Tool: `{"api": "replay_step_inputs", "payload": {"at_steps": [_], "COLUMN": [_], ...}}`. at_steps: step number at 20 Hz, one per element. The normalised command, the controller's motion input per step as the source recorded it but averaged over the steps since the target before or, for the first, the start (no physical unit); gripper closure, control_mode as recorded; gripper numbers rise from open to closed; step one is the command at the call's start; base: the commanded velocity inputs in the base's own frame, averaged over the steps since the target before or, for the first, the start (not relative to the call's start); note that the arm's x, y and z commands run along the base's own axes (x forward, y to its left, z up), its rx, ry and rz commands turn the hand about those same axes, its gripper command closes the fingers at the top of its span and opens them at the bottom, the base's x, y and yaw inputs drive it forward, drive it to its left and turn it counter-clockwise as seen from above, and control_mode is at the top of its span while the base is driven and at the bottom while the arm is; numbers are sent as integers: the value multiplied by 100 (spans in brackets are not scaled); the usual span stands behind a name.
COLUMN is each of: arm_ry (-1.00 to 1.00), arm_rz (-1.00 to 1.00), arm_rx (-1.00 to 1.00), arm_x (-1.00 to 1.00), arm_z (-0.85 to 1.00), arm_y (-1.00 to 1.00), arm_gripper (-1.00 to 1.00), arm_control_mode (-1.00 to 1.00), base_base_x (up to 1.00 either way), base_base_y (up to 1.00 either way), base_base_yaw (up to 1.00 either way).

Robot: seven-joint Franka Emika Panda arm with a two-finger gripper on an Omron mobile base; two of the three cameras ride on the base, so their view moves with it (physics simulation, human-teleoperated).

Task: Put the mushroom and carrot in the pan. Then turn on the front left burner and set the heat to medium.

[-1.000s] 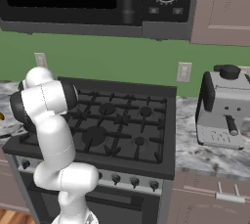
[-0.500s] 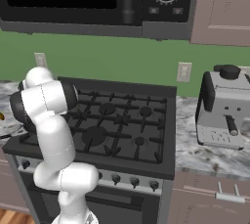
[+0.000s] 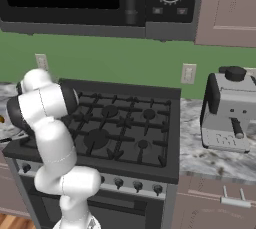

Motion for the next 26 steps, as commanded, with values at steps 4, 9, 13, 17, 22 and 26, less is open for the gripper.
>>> {"api": "replay_step_inputs", "payload": {"at_steps": [4, 9, 13, 17, 22, 26], "arm_ry": [-4, -7, -9, -10, -14, -27], "arm_rz": [3, 6, 7, 9, 9, 2], "arm_rx": [0, 0, 0, 6, 10, 12], "arm_x": [-45, -40, -40, -26, -7, 0], "arm_z": [72, 59, 41, 23, 5, 0], "arm_y": [6, 33, 56, 50, 41, 41], "arm_gripper": [-100, -100, -100, -100, -100, -100], "arm_control_mode": [-100, -100, -100, -100, -100, -100], "base_base_x": [0, 0, 0, 0, 0, 0], "base_base_y": [0, 0, 0, 0, 0, 0], "base_base_yaw": [0, 0, 0, 0, 0, 0]}}
